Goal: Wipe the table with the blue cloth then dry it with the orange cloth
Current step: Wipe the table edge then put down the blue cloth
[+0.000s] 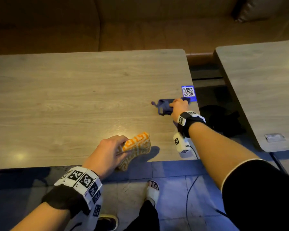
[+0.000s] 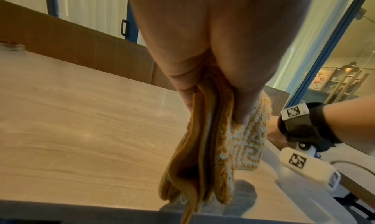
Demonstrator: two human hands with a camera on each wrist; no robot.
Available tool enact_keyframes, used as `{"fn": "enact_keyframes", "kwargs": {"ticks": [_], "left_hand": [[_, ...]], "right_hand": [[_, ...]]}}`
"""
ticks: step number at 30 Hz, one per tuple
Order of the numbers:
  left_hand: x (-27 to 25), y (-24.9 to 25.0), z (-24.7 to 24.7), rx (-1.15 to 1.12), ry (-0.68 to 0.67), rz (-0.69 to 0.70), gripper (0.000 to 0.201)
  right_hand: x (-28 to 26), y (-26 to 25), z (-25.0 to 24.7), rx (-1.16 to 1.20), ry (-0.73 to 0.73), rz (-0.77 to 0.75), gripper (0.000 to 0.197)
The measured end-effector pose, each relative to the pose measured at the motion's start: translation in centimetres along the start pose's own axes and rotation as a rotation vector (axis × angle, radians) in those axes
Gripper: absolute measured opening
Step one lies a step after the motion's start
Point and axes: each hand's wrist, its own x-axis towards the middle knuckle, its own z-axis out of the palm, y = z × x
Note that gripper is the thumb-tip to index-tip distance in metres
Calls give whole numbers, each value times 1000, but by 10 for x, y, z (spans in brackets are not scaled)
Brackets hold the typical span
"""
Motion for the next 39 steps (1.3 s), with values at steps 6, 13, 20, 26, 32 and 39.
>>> {"fn": "enact_keyframes", "kwargs": {"ticks": [6, 13, 20, 26, 32, 39], "left_hand": [[-4, -1, 2, -18, -11, -48, 21], [12, 13, 11, -36, 7, -10, 20], [37, 34, 28, -24, -48, 46, 19], [47, 40, 30, -44, -84, 9, 19], [39, 34, 22, -97, -79, -80, 19], [34, 25, 7, -153, 20, -108, 20]], "right_hand": [[-99, 10, 81, 122, 146, -346, 39], [-207, 78, 107, 48, 223, -389, 39], [-187, 116, 105, 207, 532, -7, 44], [-241, 125, 130, 461, 109, 266, 30], [-231, 99, 75, 1319, 15, 373, 28], [-154, 71, 37, 1746, -30, 594, 31]]}}
